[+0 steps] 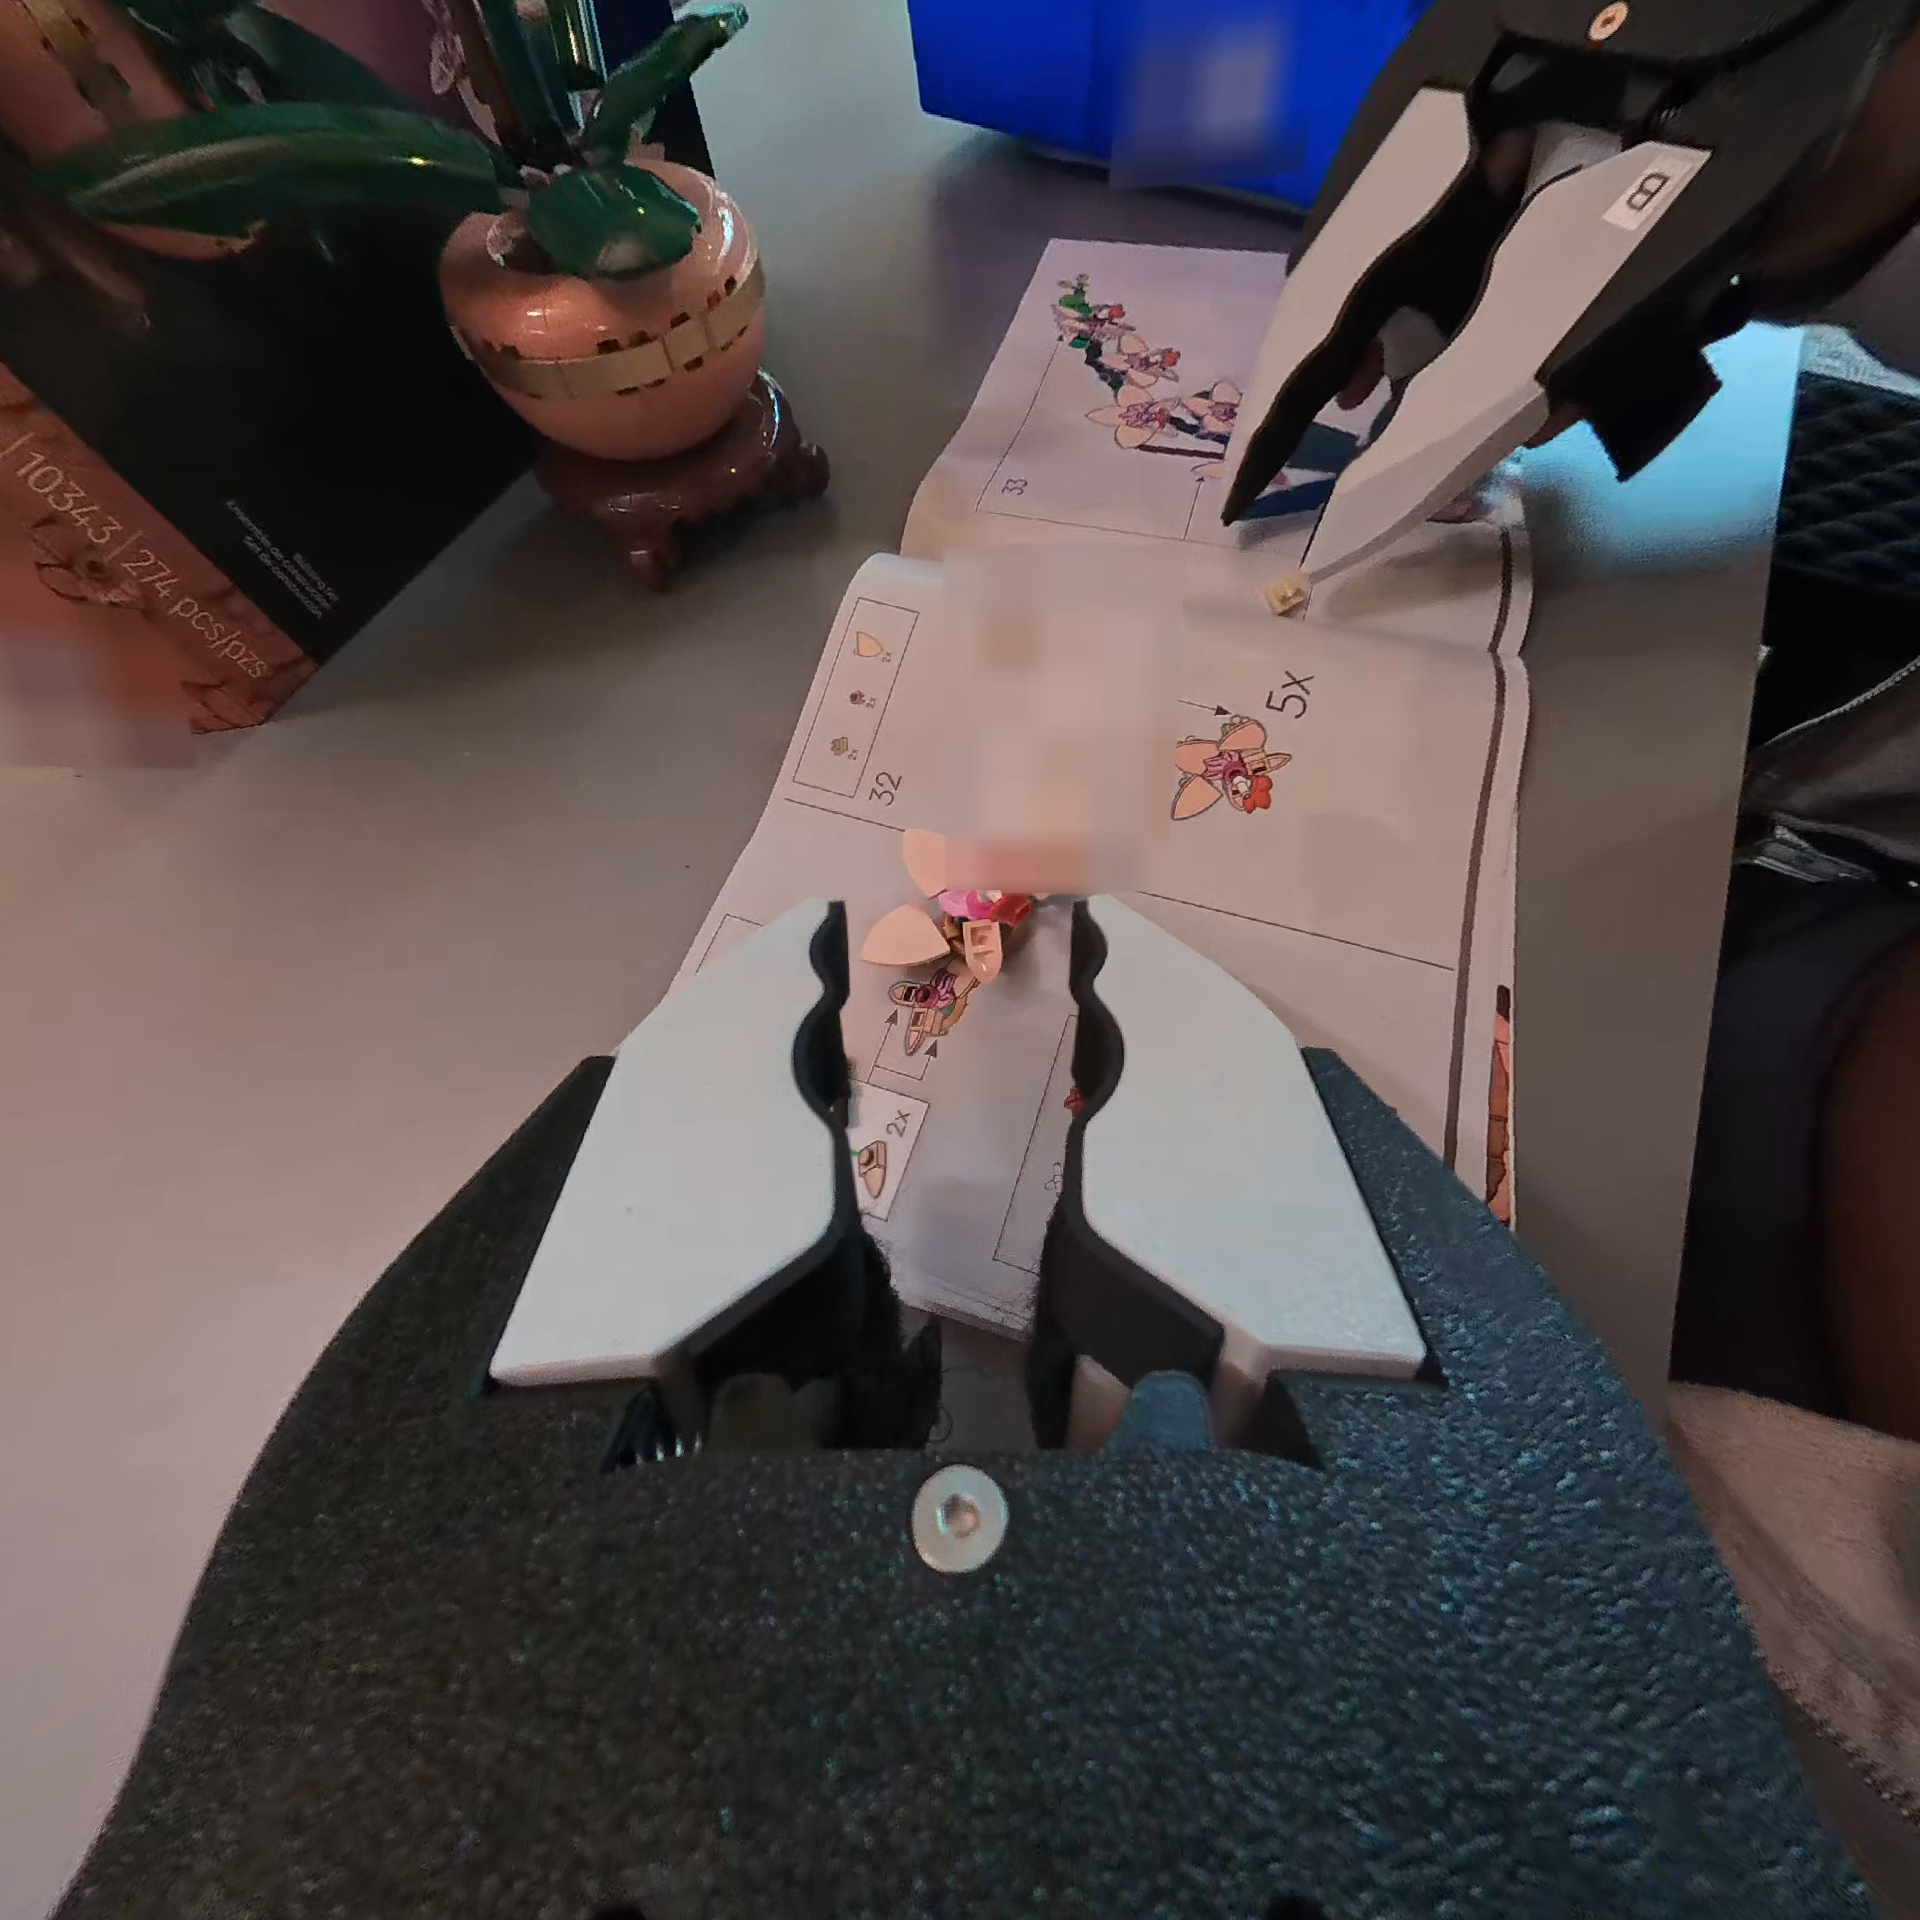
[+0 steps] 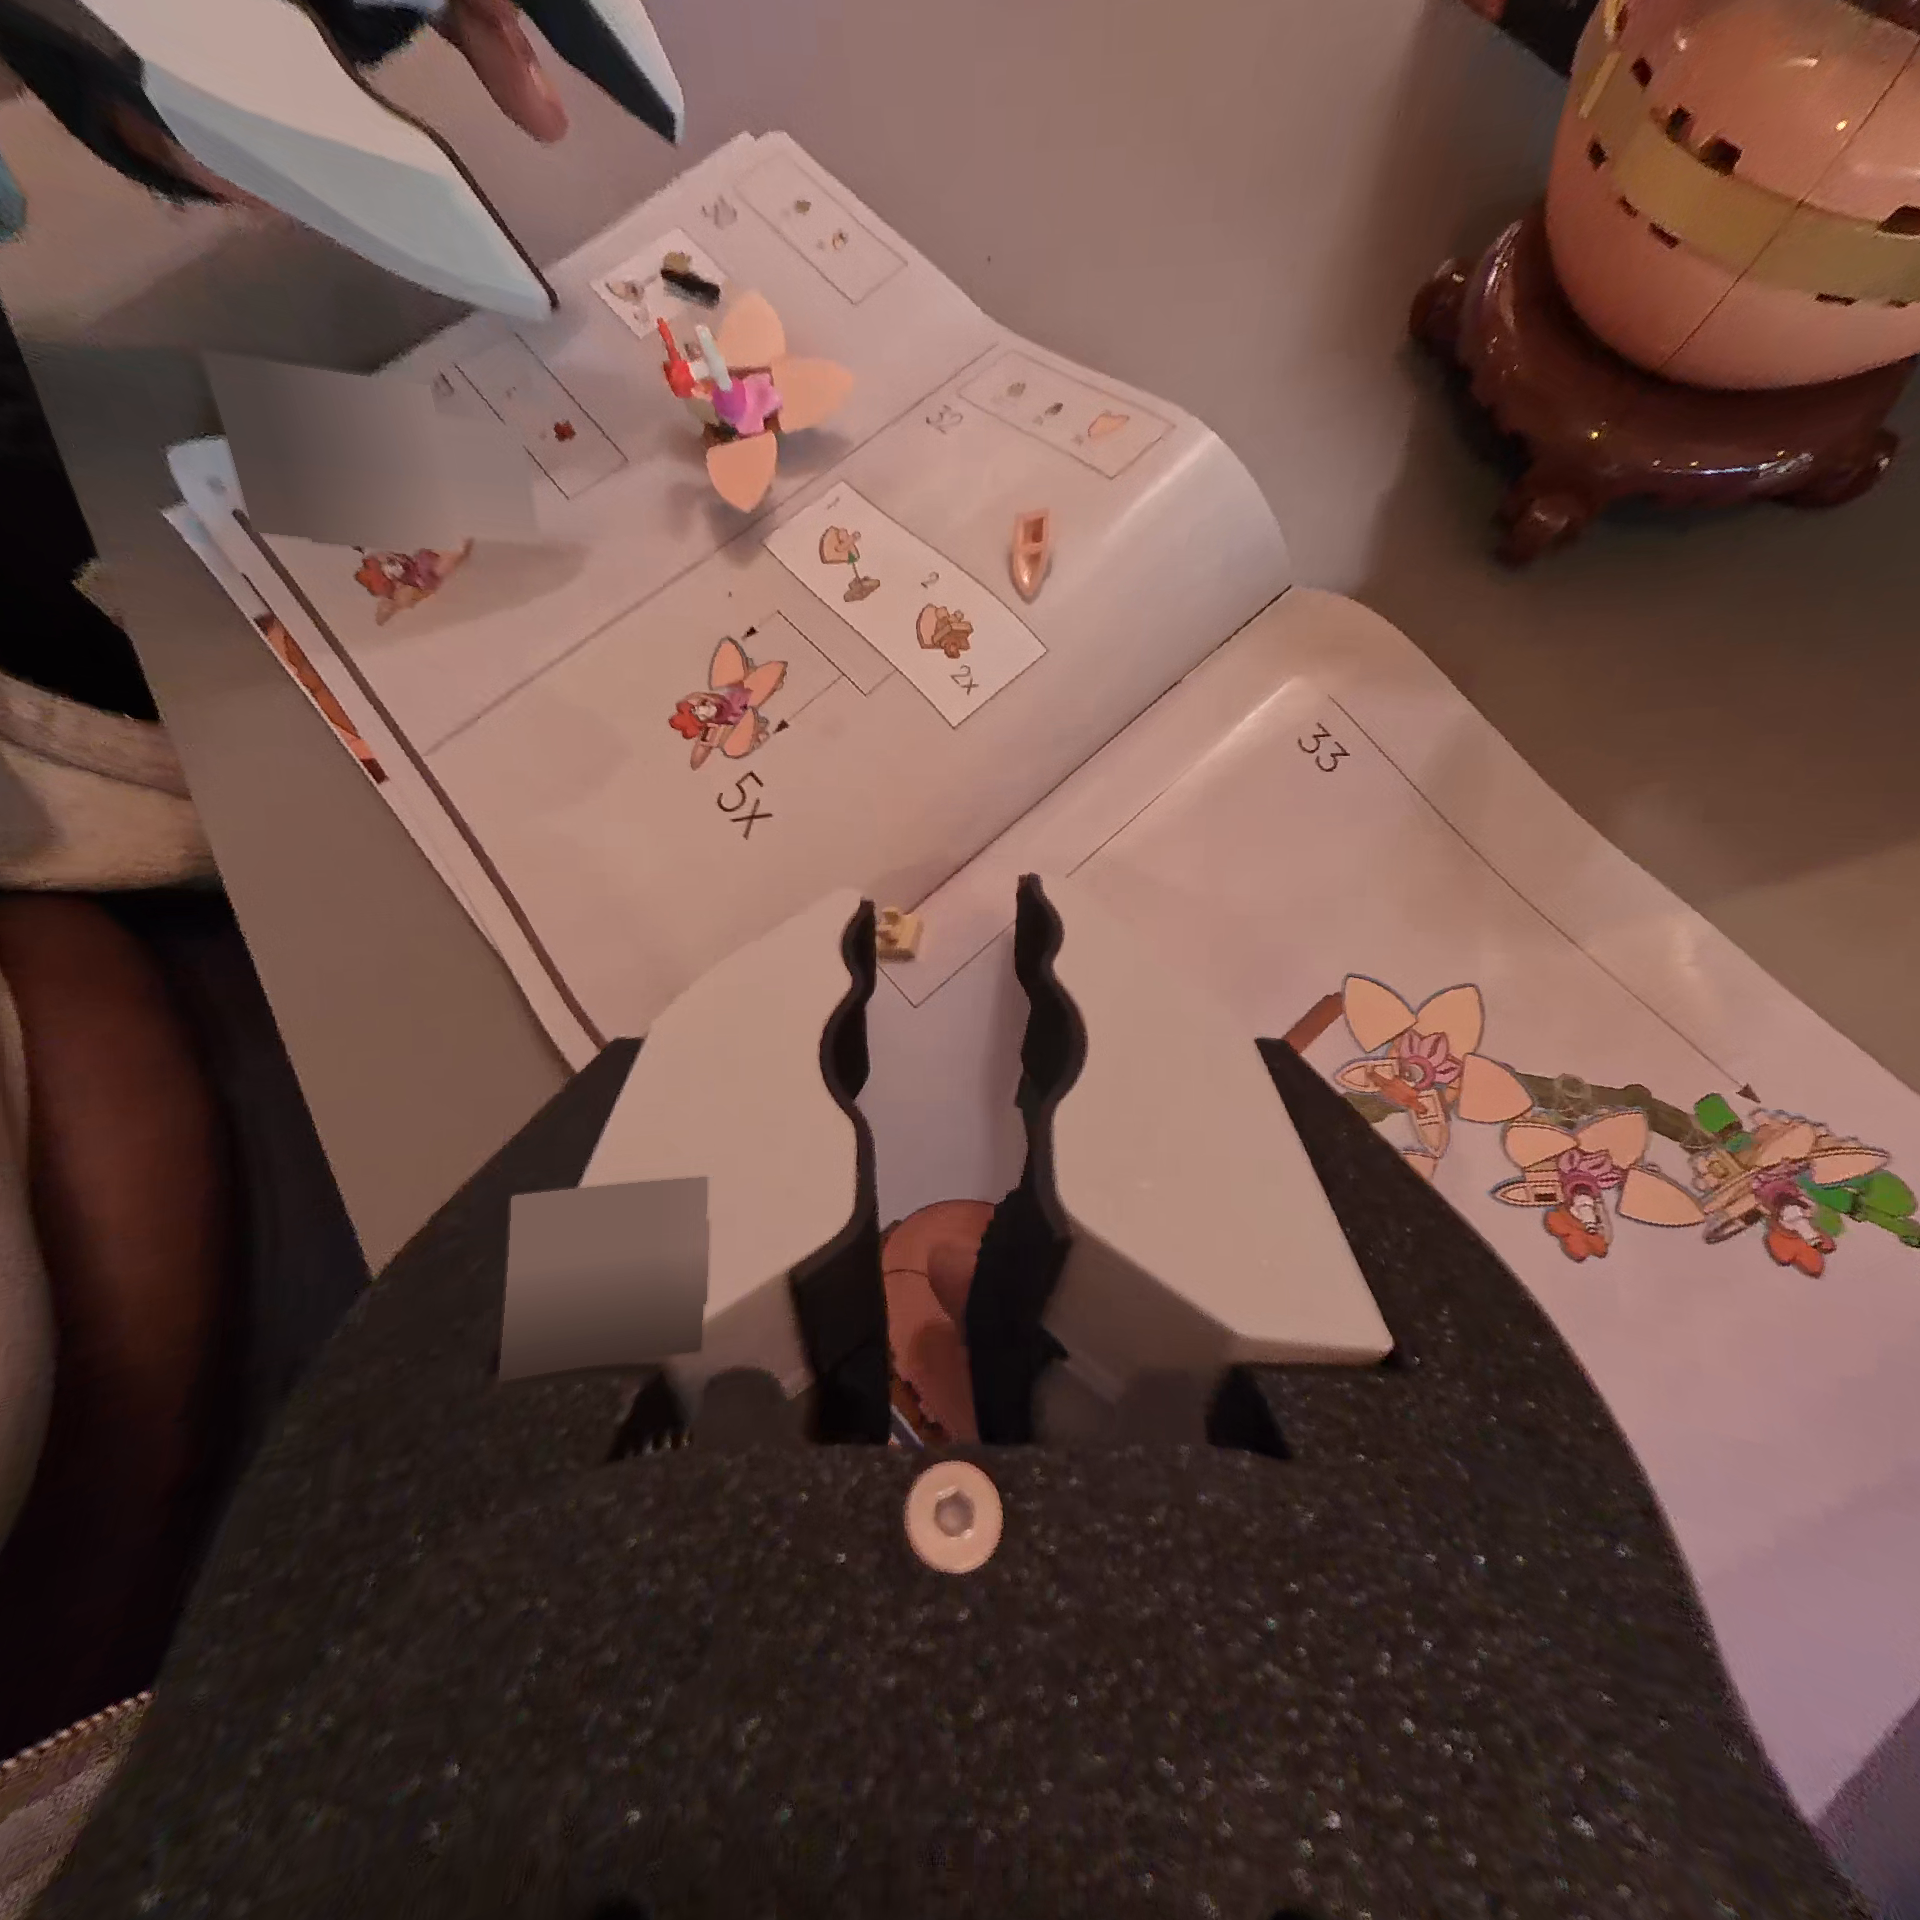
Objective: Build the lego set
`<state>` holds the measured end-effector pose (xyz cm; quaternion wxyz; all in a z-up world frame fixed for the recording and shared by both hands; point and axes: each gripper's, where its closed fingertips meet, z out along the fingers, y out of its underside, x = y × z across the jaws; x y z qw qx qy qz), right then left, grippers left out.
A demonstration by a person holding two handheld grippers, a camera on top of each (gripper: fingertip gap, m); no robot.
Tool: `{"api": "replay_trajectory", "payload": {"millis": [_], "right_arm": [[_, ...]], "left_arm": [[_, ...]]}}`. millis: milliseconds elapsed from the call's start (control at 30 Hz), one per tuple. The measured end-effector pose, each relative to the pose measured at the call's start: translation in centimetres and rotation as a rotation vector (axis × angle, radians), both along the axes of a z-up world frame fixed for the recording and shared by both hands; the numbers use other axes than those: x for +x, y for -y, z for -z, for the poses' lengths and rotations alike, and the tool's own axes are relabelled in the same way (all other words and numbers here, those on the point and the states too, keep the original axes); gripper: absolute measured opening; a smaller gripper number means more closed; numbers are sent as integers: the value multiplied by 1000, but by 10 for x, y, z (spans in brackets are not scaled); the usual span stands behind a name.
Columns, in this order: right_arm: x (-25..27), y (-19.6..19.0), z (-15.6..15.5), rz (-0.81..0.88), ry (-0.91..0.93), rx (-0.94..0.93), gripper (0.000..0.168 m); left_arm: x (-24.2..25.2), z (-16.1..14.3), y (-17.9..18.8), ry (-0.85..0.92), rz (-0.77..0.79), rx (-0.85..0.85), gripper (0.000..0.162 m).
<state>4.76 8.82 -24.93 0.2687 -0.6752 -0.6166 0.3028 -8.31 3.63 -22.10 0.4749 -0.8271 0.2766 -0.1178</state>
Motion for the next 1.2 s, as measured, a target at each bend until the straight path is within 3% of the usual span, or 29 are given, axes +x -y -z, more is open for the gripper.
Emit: {"api": "replay_trajectory", "payload": {"millis": [200, 267, 367, 433, 500, 667, 800, 867, 1033, 1200], "right_arm": [[-14, -5, -17, 1, -71, 79, 25], [-17, -24, -20, 85, -16, 201, 31], [-21, -67, -42, 327, 46, 501, 45], [-32, -78, -63, 411, 33, 623, 49], [-47, -72, -69, 406, 8, 625, 48], [-57, -51, -58, 304, -11, 495, 45], [-56, -24, -46, 120, -60, 280, 29], [-48, -24, -33, 68, -19, 215, 27], [-45, -22, -18, 15, 24, 131, 22], [-72, 25, -24, -124, -42, 46, 25]], "left_arm": [[-5, 4, -2, -64, -56, -9, 41], [-29, 6, -10, -171, -226, -29, 38], [-85, -16, -21, -533, -566, 47, 29], [-92, -35, -25, -630, -667, 93, 29], [-88, -39, -28, -625, -691, 95, 32], [-82, -31, -17, -573, -626, 71, 33], [-25, -12, -4, -222, -188, -26, 32], [-14, -7, 7, -132, -33, -51, 32], [-28, 19, 14, -260, 99, -169, 32], [-21, 35, 9, -267, 209, -256, 31]]}}
